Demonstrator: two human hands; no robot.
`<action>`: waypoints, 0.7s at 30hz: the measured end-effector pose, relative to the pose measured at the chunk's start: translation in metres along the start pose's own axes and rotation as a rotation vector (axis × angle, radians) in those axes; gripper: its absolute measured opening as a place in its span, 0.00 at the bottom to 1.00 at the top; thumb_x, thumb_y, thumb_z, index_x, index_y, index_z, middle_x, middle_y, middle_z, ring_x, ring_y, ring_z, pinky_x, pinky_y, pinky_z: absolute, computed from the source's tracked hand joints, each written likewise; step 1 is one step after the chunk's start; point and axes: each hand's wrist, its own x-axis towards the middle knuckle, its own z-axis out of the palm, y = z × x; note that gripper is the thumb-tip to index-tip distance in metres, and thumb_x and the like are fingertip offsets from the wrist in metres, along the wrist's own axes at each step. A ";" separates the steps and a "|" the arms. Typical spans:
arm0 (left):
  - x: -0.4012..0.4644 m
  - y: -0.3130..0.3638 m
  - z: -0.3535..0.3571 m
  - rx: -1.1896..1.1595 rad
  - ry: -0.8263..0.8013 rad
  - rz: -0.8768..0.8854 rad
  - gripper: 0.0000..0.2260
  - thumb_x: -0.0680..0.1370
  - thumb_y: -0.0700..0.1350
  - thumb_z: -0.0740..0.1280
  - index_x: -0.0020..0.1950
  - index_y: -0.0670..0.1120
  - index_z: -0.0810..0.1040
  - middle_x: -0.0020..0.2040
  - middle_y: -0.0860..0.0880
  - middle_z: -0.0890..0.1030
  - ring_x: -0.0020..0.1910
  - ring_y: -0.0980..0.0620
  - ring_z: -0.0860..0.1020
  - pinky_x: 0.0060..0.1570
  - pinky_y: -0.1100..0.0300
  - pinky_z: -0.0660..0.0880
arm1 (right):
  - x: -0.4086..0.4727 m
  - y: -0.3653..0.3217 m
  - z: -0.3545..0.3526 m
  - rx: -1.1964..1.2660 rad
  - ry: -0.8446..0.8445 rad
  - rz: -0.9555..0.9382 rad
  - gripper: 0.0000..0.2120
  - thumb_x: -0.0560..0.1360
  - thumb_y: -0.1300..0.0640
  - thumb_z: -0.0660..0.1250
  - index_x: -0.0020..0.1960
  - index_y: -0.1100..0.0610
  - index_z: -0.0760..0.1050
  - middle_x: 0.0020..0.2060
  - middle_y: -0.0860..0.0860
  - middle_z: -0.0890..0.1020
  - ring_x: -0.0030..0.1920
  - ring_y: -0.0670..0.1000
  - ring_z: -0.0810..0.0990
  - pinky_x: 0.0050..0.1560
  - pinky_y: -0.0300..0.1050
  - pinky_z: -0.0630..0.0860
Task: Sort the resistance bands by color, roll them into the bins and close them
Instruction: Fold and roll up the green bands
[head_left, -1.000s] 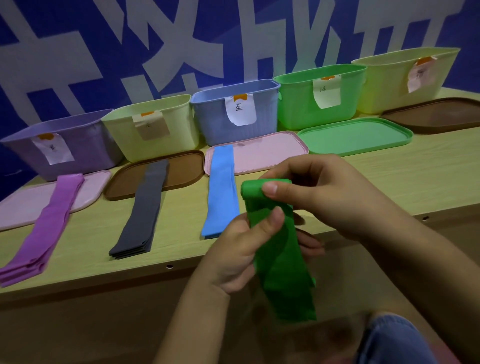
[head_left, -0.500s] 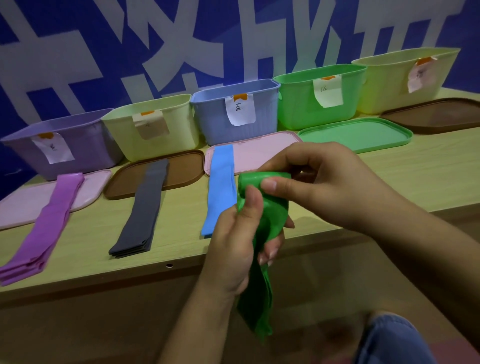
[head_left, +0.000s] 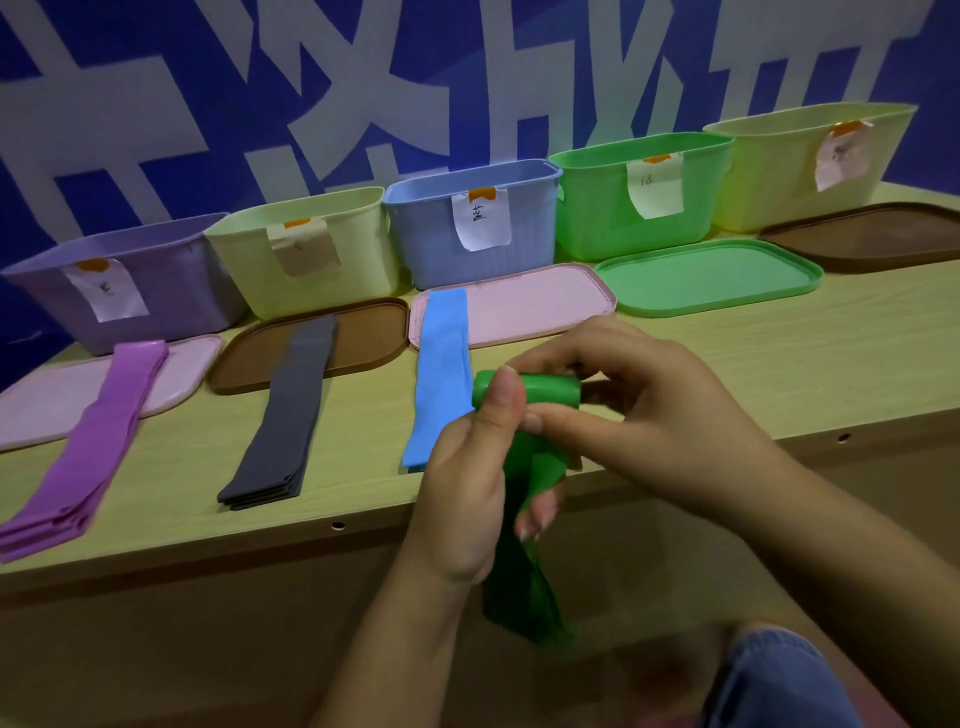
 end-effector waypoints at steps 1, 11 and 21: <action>0.002 0.001 -0.002 -0.012 -0.036 0.004 0.24 0.72 0.64 0.56 0.33 0.47 0.80 0.20 0.46 0.68 0.16 0.53 0.65 0.19 0.65 0.62 | 0.002 -0.002 -0.004 0.136 -0.092 0.086 0.12 0.68 0.56 0.71 0.51 0.49 0.79 0.42 0.46 0.81 0.42 0.41 0.79 0.44 0.35 0.76; 0.012 0.008 -0.015 -0.023 -0.151 0.006 0.20 0.77 0.55 0.55 0.42 0.39 0.76 0.23 0.45 0.73 0.19 0.52 0.68 0.21 0.64 0.65 | 0.014 -0.004 -0.008 0.361 -0.249 0.437 0.24 0.70 0.42 0.58 0.48 0.60 0.80 0.43 0.57 0.83 0.49 0.52 0.81 0.55 0.49 0.79; 0.012 0.008 -0.015 -0.166 -0.213 -0.068 0.15 0.74 0.52 0.64 0.51 0.42 0.82 0.42 0.40 0.84 0.41 0.44 0.83 0.41 0.55 0.79 | 0.011 -0.003 -0.011 0.006 -0.140 0.210 0.09 0.77 0.56 0.65 0.49 0.60 0.81 0.28 0.58 0.79 0.26 0.49 0.76 0.29 0.41 0.74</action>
